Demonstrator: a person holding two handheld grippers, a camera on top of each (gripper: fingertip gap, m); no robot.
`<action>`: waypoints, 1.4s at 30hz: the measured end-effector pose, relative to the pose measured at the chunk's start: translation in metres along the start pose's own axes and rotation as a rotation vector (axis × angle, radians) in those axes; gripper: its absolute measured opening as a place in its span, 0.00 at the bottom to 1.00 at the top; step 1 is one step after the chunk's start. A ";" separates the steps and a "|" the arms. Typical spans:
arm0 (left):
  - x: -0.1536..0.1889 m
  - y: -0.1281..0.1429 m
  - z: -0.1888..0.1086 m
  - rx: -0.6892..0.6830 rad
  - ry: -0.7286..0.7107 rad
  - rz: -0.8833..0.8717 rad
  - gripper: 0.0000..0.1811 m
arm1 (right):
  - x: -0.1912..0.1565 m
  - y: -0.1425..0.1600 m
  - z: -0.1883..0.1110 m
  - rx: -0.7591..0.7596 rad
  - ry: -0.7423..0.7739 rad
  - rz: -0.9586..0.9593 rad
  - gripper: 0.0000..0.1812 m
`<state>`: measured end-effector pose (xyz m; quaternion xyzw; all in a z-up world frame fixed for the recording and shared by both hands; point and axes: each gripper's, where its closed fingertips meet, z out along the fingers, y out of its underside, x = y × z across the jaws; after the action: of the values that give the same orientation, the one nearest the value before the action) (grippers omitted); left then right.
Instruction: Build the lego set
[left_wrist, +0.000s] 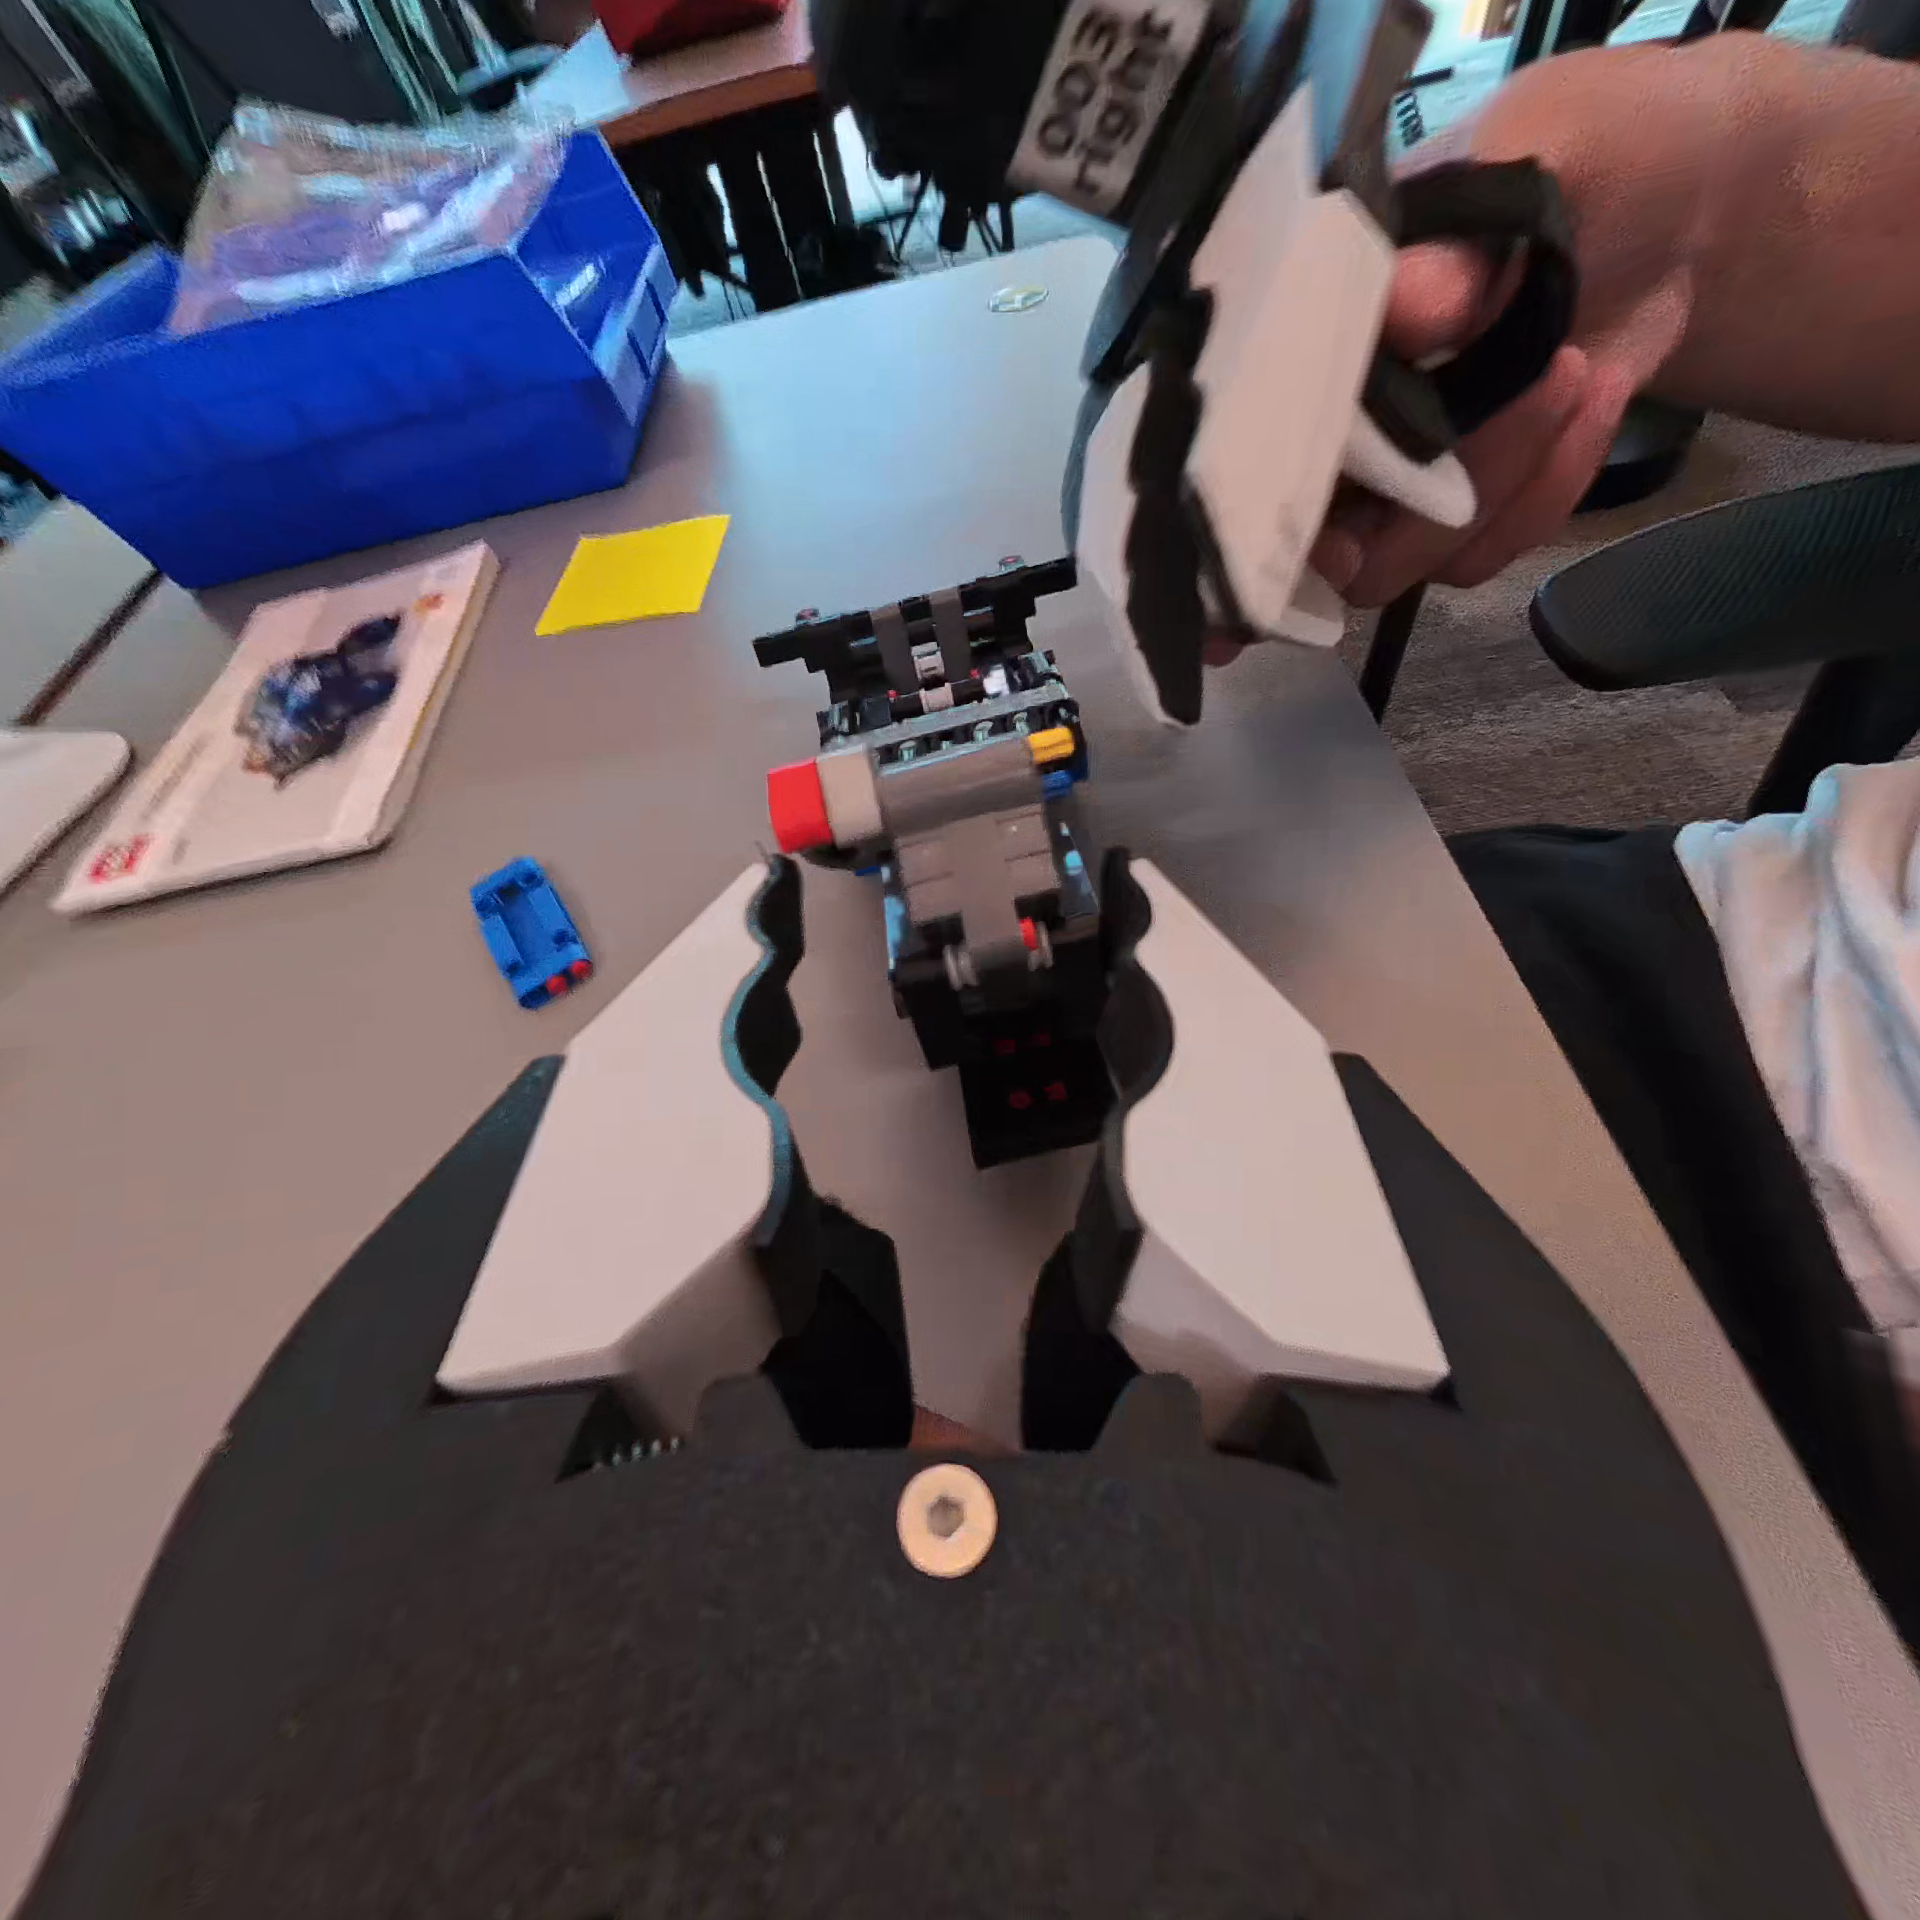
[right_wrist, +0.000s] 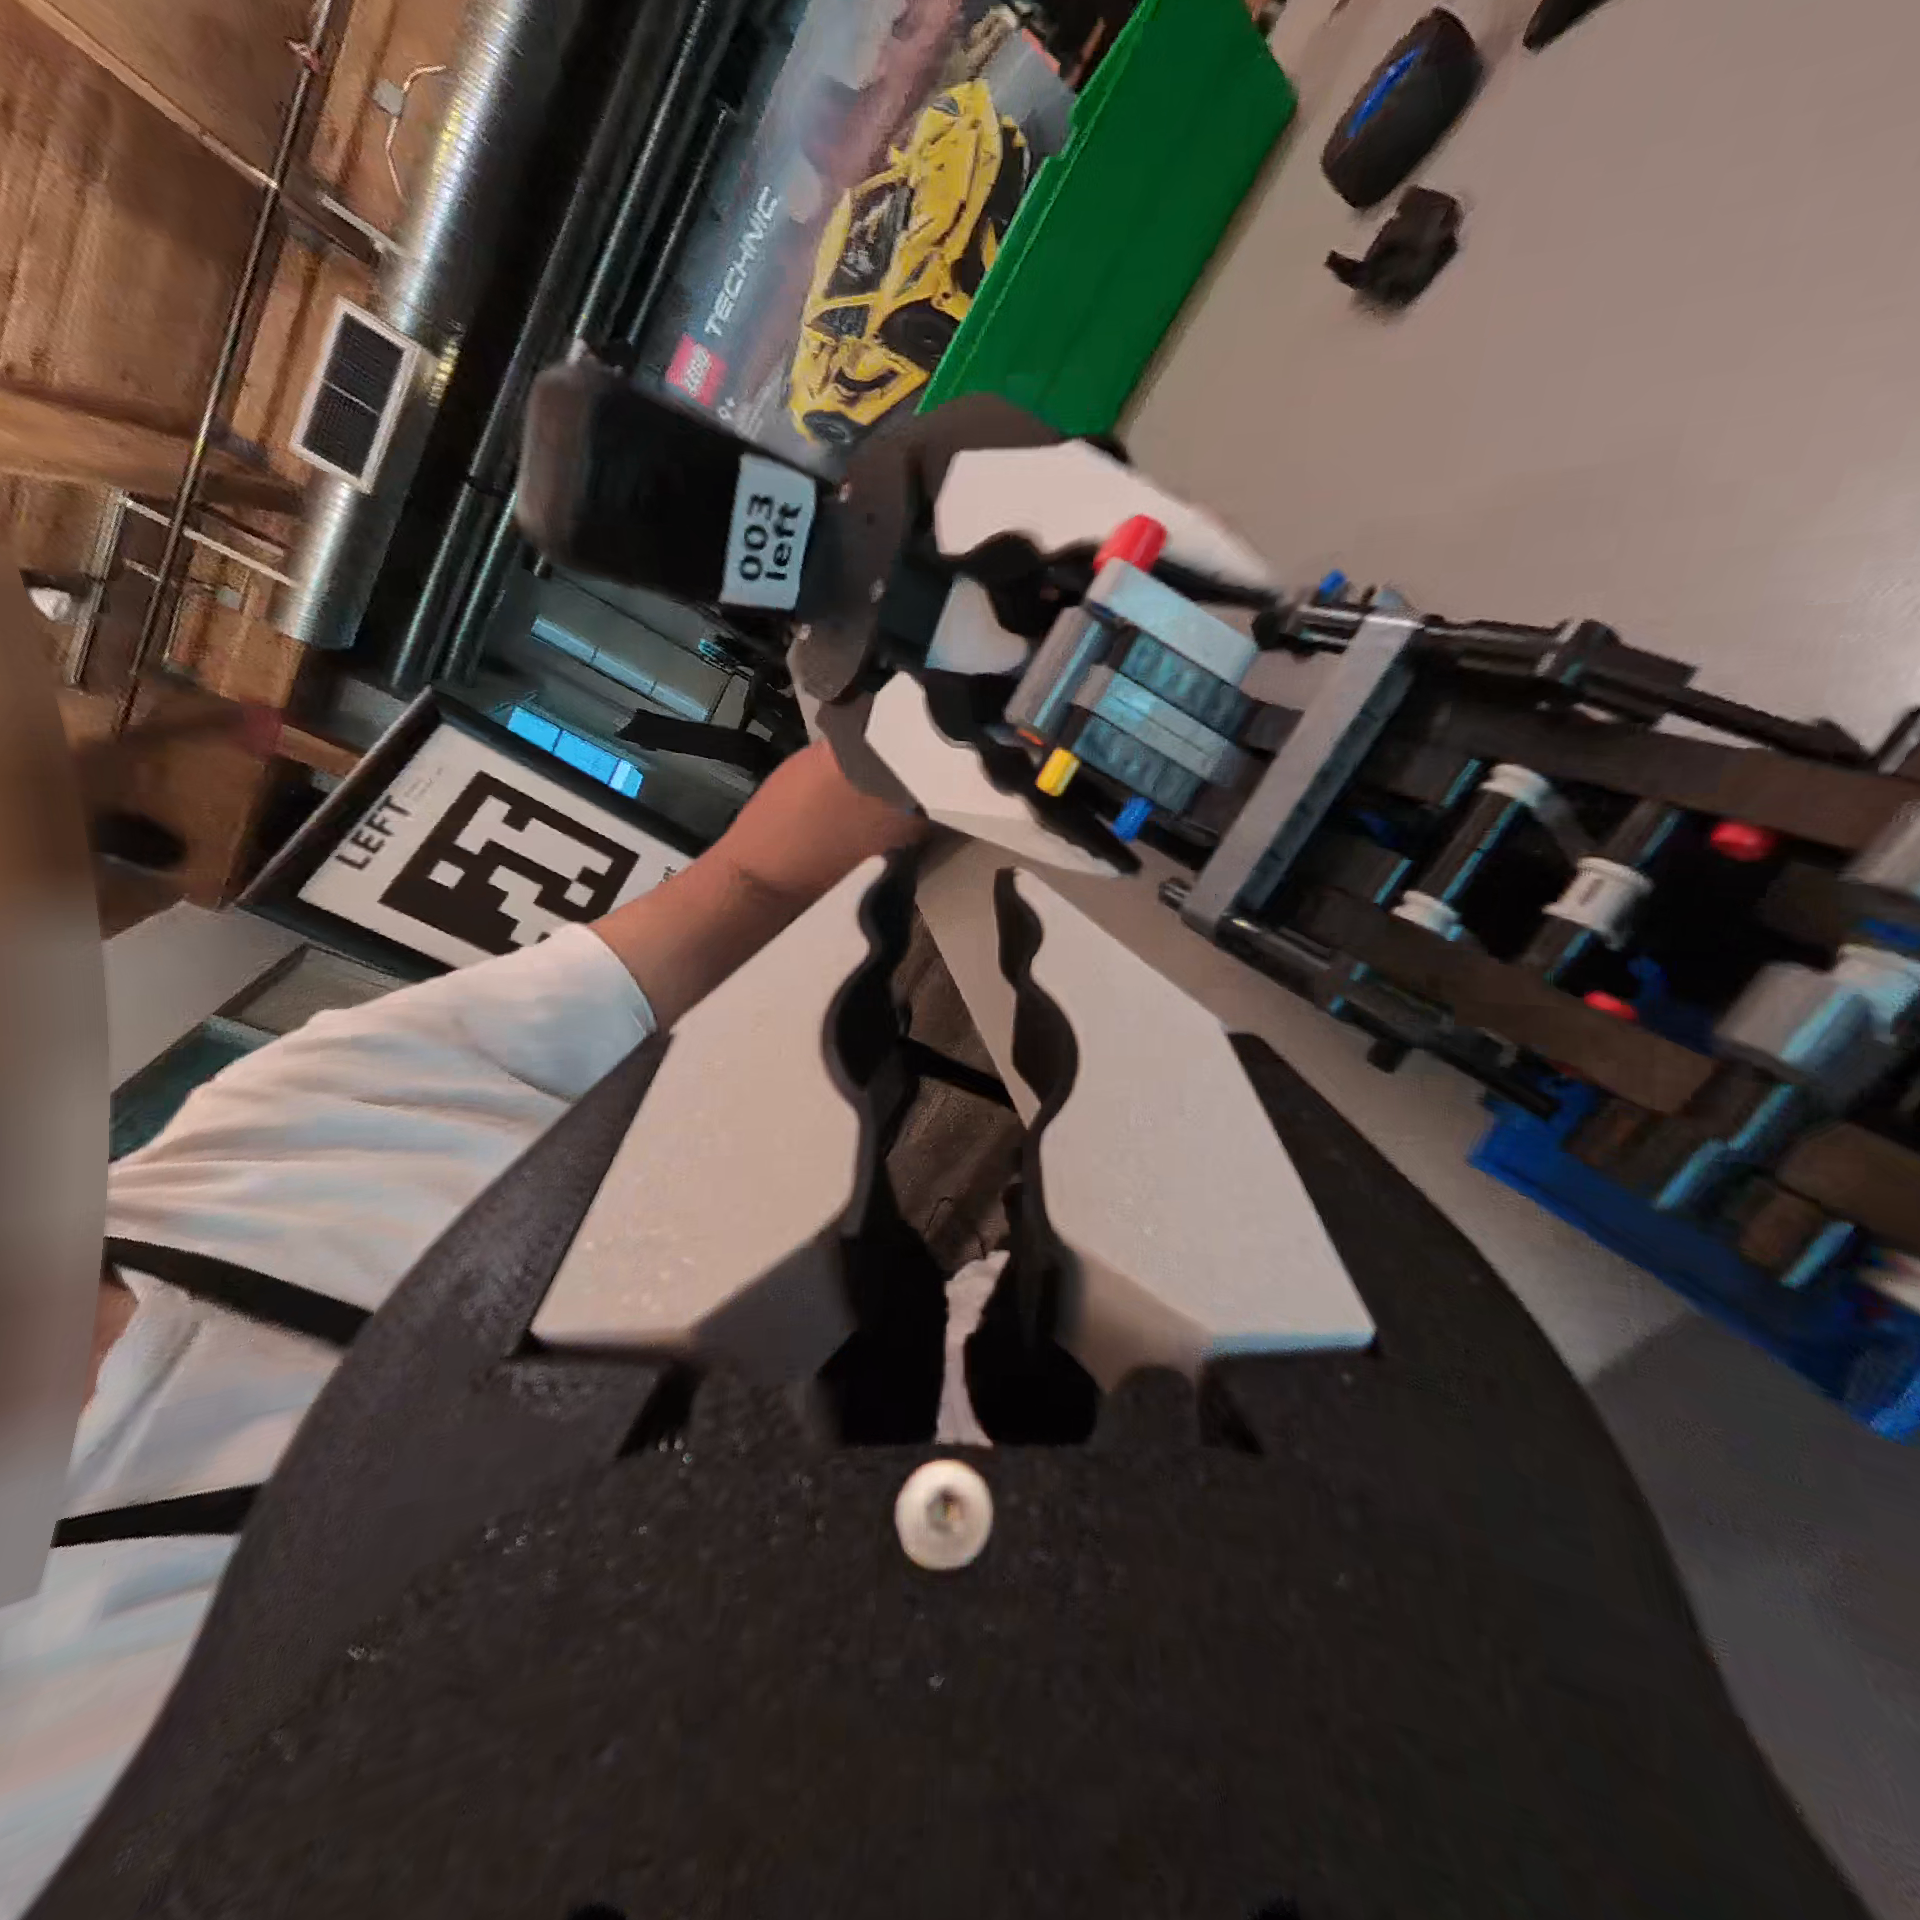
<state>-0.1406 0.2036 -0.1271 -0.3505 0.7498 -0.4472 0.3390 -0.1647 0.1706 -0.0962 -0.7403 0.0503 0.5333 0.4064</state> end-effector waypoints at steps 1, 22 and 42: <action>0.000 -0.002 0.000 0.015 -0.004 0.034 0.25 | 0.005 -0.002 -0.001 -0.005 0.016 0.015 0.09; -0.010 0.001 -0.003 0.055 -0.321 0.243 0.16 | 0.023 -0.008 0.016 -0.126 0.277 0.030 0.09; -0.015 0.007 -0.001 0.012 -0.332 0.208 0.15 | 0.038 -0.001 0.020 -0.179 0.336 -0.089 0.02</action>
<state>-0.1349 0.2193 -0.1300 -0.3380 0.7133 -0.3501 0.5043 -0.1629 0.1983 -0.1288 -0.8536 0.0371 0.3860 0.3477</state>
